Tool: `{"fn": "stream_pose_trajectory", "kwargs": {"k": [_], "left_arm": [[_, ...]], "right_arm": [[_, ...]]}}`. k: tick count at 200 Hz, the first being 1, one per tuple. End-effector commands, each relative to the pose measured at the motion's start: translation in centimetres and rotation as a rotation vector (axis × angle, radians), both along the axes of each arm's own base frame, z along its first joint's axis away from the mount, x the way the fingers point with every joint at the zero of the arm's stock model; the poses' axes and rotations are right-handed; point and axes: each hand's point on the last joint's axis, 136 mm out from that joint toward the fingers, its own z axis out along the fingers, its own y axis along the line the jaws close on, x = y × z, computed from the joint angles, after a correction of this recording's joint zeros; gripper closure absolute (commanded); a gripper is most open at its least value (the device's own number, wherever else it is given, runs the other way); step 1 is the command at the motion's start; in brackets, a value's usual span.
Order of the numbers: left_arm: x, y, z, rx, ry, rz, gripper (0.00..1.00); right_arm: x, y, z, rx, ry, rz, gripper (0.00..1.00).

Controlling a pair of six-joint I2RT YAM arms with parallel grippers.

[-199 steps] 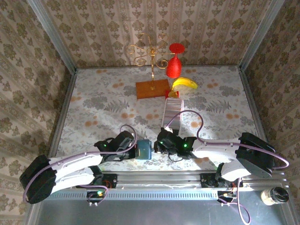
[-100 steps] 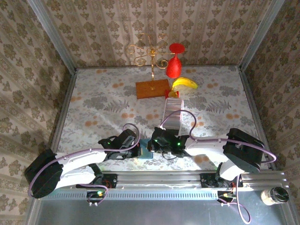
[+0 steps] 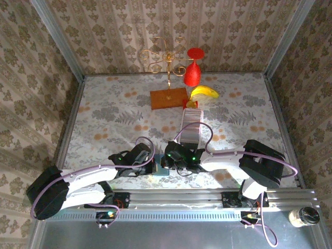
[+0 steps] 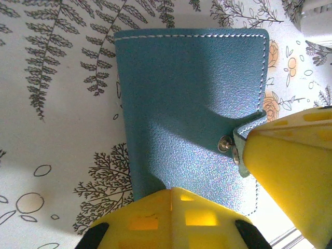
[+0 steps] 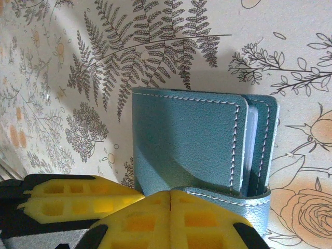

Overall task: Put the credit cards into the card holder
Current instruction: Close the button on the card holder.

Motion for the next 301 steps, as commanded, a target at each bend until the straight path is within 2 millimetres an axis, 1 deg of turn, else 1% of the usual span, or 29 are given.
{"fn": "stream_pose_trajectory", "kwargs": {"k": [1,31,51,73,101,142,170,191,200,206,227,239,251,269,301], "left_arm": [[-1.1,1.4,-1.4,0.055,0.041,0.008,1.00],[-1.1,1.5,-1.3,0.055,0.037,0.008,1.00],[-1.1,1.5,-1.3,0.055,0.038,0.010,1.00],[-1.1,1.6,-1.4,0.059,0.038,0.013,1.00],[-1.0,1.6,-1.4,0.061,0.036,0.015,1.00],[-1.0,1.8,-1.4,0.064,0.033,0.025,1.00],[-0.8,1.9,-1.2,0.056,0.025,0.034,1.00],[-0.8,2.1,-1.2,0.060,0.024,0.038,1.00],[-0.8,2.1,-1.3,0.060,0.025,0.040,1.00],[-0.8,2.1,-1.3,0.061,0.025,0.040,1.00],[-0.8,2.3,-1.4,0.068,0.027,0.040,1.00],[-0.8,2.2,-1.3,0.064,0.026,0.040,1.00],[-0.8,2.1,-1.3,0.064,0.027,0.037,1.00],[-0.8,2.0,-1.4,0.064,0.032,0.034,1.00],[-1.0,2.0,-1.5,0.065,0.037,0.031,1.00]], "right_arm": [[0.4,0.8,0.1,0.011,0.008,-0.003,1.00],[0.4,1.4,-0.4,0.017,0.021,0.005,1.00],[0.3,1.2,-0.8,0.002,0.027,0.003,1.00],[-0.1,0.3,-1.8,-0.066,0.043,0.009,1.00],[-1.1,-1.3,-3.3,-0.190,0.061,0.023,1.00],[-2.2,-2.8,-5.9,-0.280,0.106,0.024,1.00],[-2.5,-3.8,-7.2,-0.332,0.130,0.004,1.00],[-2.3,-4.7,-7.7,-0.354,0.128,-0.029,1.00],[-2.2,-4.7,-7.6,-0.351,0.128,-0.039,1.00],[-2.0,-4.3,-7.2,-0.325,0.122,-0.041,1.00],[-0.8,-1.9,-3.7,-0.168,0.031,-0.037,1.00],[-0.1,-1.3,-1.8,-0.140,-0.018,-0.034,1.00],[0.4,-1.0,-0.6,-0.132,-0.052,-0.026,1.00],[0.7,-0.5,0.1,-0.106,-0.069,-0.029,1.00],[1.1,0.2,0.1,-0.044,-0.072,-0.051,1.00]]}}
